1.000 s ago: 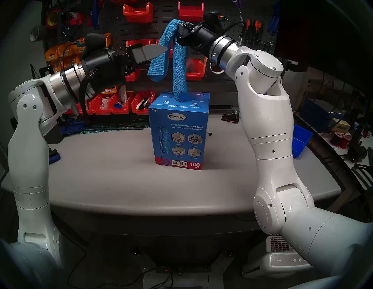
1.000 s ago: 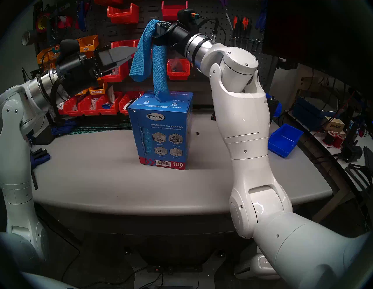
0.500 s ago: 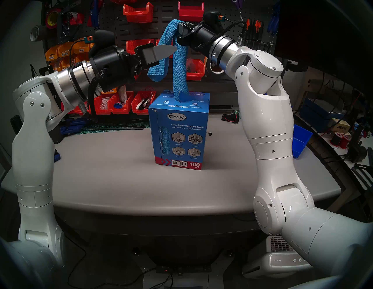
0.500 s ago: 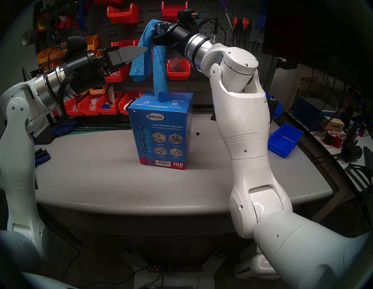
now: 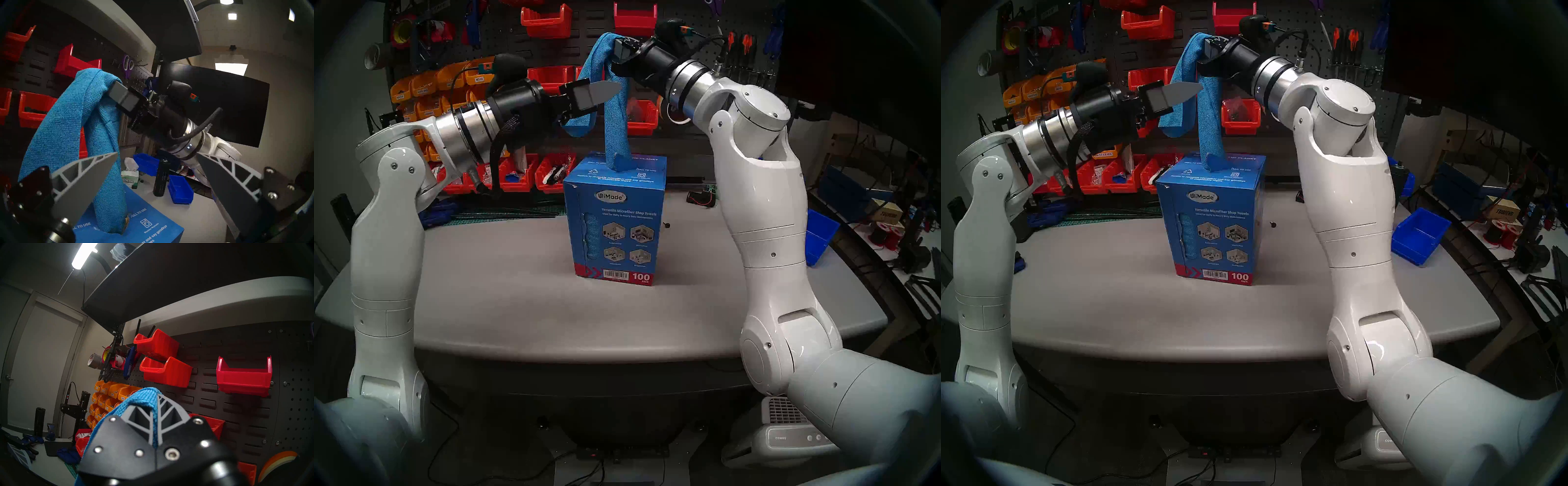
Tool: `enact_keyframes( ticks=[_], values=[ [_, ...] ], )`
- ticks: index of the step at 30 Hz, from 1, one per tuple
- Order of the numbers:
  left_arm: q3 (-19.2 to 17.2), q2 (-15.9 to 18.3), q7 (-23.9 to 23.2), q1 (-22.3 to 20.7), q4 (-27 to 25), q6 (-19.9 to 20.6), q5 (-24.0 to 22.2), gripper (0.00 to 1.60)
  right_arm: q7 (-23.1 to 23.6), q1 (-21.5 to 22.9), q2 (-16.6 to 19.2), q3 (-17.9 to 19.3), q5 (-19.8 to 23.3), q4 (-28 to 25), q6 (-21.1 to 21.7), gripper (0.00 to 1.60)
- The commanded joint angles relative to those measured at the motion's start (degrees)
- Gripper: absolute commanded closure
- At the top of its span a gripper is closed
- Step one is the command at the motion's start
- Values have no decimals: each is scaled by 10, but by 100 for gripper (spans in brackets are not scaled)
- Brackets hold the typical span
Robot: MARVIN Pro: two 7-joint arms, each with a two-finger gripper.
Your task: Take out a shop towel
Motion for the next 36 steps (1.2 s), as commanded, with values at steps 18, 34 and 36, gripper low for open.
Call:
enact_keyframes(
  ticks=[18, 34, 36],
  values=[
    [48, 4, -40, -108, 83, -70, 66, 0, 1, 17, -1, 2, -1, -15, -6, 160],
    [68, -2, -72, -125, 108, -84, 87, 0, 1, 17, -1, 2, -1, -15, -6, 160],
    [70, -1, -78, -125, 109, -82, 89, 0, 1, 17, -1, 2, -1, -15, -6, 160]
  ],
)
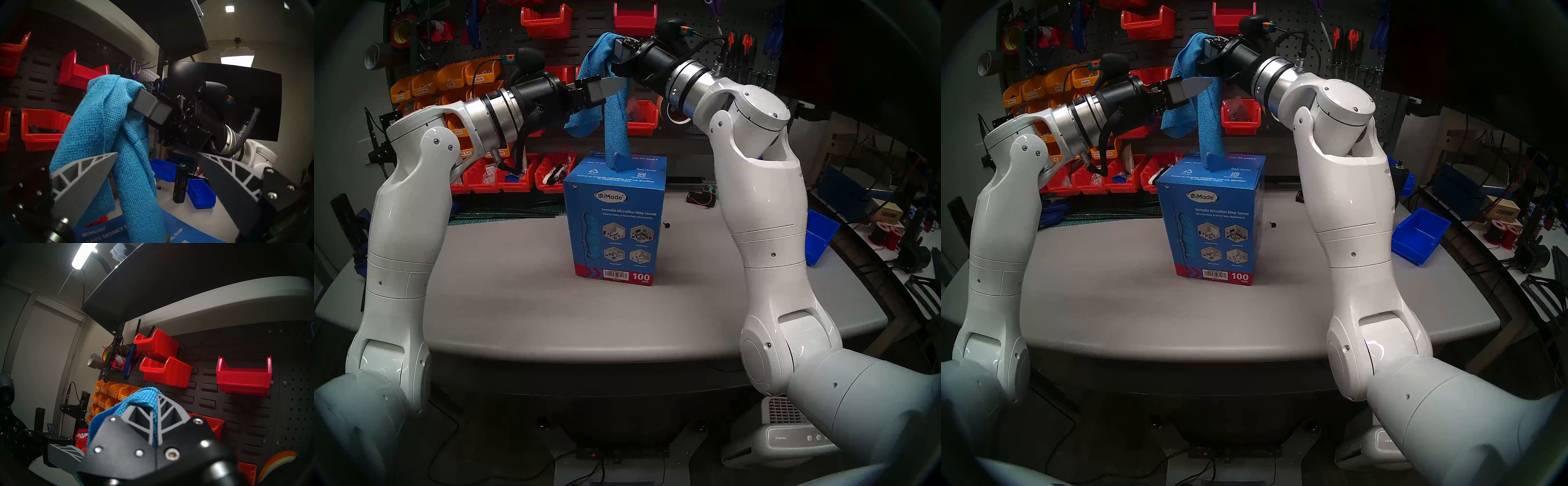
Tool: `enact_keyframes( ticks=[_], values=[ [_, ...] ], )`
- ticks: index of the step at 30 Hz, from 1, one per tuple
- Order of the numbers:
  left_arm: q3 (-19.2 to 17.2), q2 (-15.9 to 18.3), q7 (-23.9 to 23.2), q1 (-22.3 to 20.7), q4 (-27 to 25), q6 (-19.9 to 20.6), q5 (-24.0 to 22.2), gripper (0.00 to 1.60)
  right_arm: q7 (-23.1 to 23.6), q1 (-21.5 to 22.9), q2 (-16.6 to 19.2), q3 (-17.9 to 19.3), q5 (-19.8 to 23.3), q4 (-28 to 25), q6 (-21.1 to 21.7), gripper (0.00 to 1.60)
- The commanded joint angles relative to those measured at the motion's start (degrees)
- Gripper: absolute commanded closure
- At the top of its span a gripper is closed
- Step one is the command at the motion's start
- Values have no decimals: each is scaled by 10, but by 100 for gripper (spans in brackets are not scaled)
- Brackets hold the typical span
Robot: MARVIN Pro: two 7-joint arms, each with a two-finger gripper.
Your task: Take out a shop towel
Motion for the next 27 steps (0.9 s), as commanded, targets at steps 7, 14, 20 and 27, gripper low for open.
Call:
enact_keyframes(
  ticks=[7, 14, 20, 27],
  values=[
    [8, 14, -42, -13, -11, -8, 6, 0, 1, 17, -1, 2, -2, -16, -6, 160],
    [27, 31, -67, 10, -13, -25, 31, 0, 1, 17, -1, 2, -2, -16, -6, 160],
    [42, 37, -78, 11, -2, -42, 53, 0, 1, 17, -1, 2, -2, -16, -6, 160],
    [44, 34, -86, 10, 3, -53, 62, 0, 1, 17, -1, 2, -2, -16, -6, 160]
  ],
)
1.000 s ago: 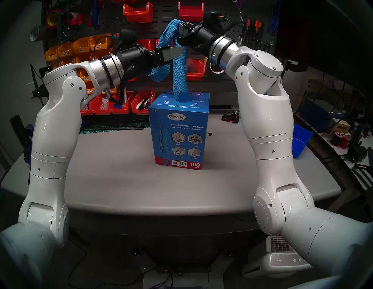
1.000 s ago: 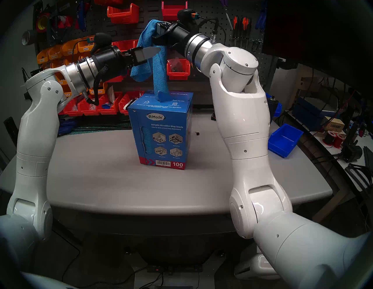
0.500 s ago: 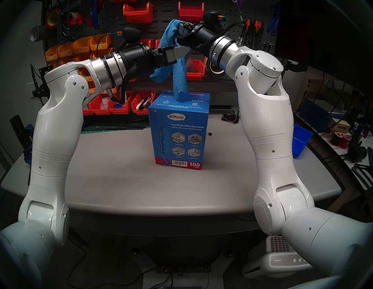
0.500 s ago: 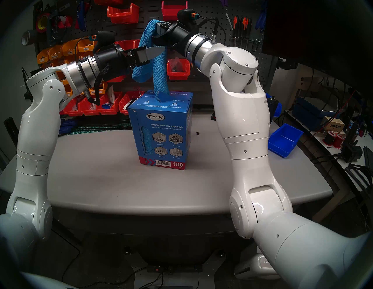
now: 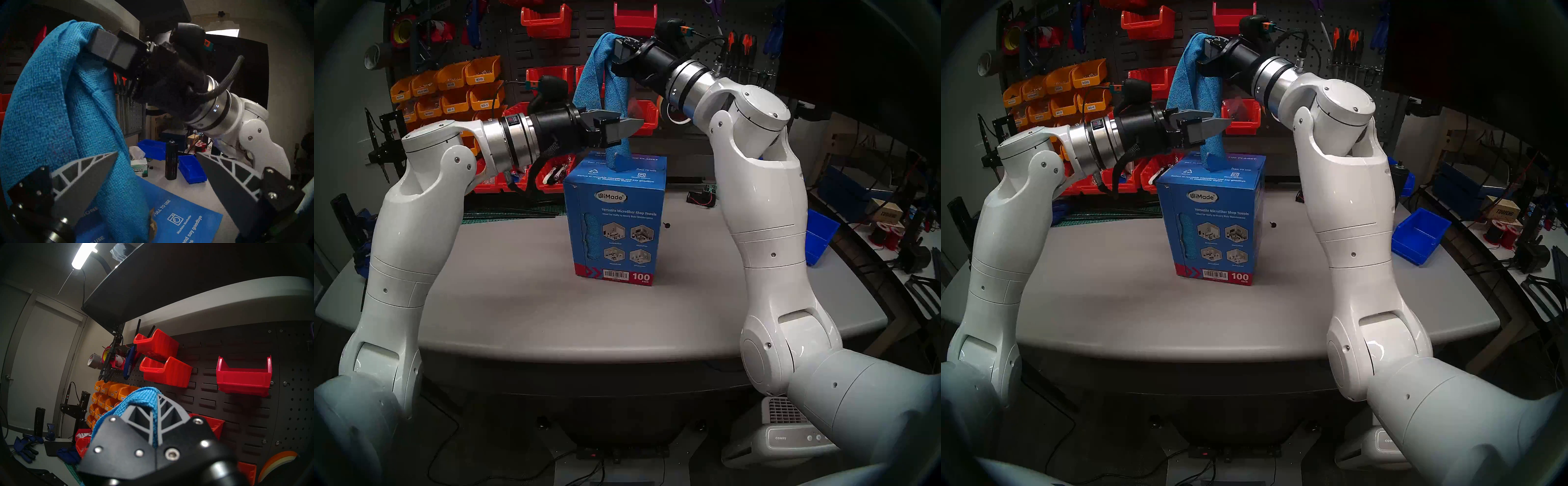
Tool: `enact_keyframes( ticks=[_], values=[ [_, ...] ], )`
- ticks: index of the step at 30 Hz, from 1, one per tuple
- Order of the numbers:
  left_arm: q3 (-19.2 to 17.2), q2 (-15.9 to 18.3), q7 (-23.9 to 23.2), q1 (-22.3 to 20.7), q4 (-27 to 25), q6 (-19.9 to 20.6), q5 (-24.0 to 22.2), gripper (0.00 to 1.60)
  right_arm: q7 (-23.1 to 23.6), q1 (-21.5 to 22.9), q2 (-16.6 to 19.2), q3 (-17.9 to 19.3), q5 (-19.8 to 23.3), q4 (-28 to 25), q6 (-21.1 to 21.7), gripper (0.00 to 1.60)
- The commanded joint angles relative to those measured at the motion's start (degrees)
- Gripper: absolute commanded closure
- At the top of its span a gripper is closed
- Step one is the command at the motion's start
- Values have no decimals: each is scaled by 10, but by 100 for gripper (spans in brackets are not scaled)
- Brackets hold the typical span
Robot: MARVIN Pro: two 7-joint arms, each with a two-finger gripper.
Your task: Take out a shop towel
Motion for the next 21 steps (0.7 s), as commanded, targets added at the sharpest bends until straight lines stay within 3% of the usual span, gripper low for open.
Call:
enact_keyframes(
  ticks=[1, 21],
  values=[
    [-8, -1, -9, -12, 1, -22, 3, 0, 1, 17, -1, 2, -1, -16, -6, 160],
    [-22, 2, -16, -26, 35, -43, 37, 0, 1, 17, -1, 2, -1, -15, -6, 160]
  ],
)
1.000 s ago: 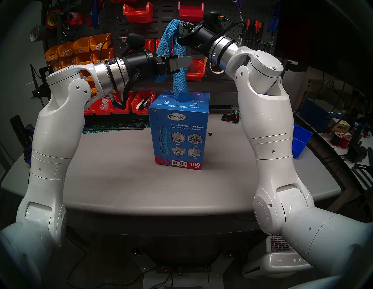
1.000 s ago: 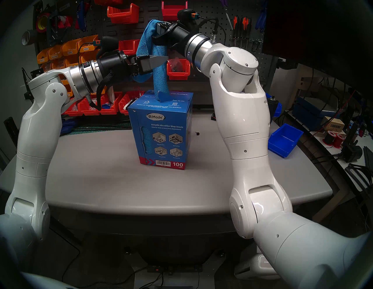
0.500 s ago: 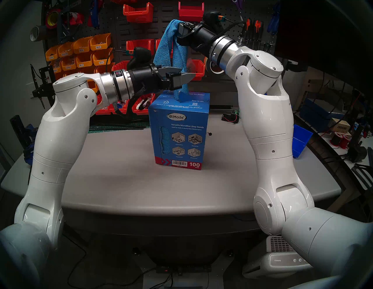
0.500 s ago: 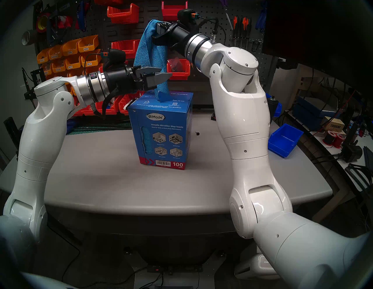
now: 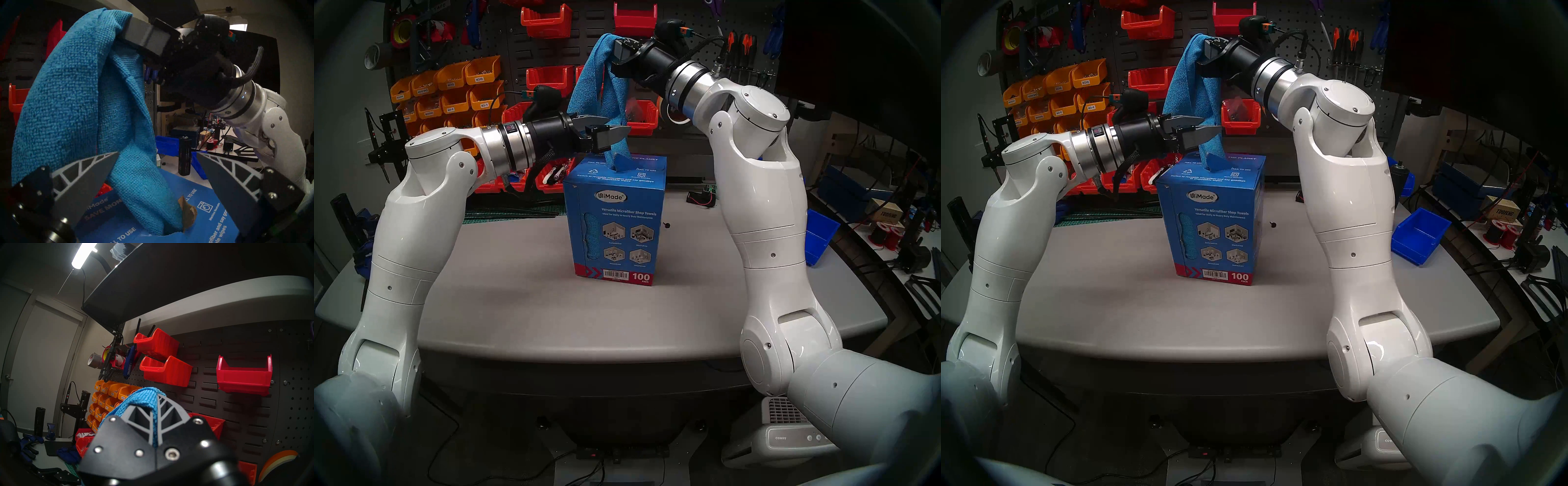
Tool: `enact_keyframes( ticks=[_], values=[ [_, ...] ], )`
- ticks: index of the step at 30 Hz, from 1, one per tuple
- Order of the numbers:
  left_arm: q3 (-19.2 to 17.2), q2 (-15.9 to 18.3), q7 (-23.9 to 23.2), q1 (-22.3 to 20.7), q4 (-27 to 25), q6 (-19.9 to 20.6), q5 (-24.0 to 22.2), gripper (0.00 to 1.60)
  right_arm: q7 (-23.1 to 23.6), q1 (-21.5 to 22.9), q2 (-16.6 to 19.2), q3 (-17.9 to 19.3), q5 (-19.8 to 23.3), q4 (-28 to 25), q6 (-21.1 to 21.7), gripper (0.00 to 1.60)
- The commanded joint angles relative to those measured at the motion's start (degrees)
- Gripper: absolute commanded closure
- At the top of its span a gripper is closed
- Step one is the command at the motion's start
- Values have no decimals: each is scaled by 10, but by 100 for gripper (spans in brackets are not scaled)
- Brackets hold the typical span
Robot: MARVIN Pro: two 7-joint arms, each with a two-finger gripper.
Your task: Take out a shop towel
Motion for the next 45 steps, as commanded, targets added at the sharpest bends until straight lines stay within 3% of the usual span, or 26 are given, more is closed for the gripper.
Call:
enact_keyframes(
  ticks=[1, 19, 31, 36, 44, 45],
  values=[
    [-21, 2, -1, -19, -9, -12, -2, 0, 1, 18, -1, 2, -1, -16, -6, 160],
    [-39, 11, -2, 7, -26, -20, 5, 0, 0, 18, -1, 2, -1, -16, -7, 160],
    [-6, -22, 25, -6, -37, -24, 10, 0, 0, 18, -1, 2, -1, -16, -6, 160],
    [6, -29, 20, -50, 20, -31, 14, 0, 0, 18, -1, 2, -1, -16, -6, 160],
    [11, -44, 19, -87, 66, -37, 28, 0, 0, 18, -1, 2, -1, -16, -6, 160],
    [-2, -50, 22, -73, 56, -39, 32, 0, 0, 18, -1, 2, -1, -16, -6, 160]
  ],
)
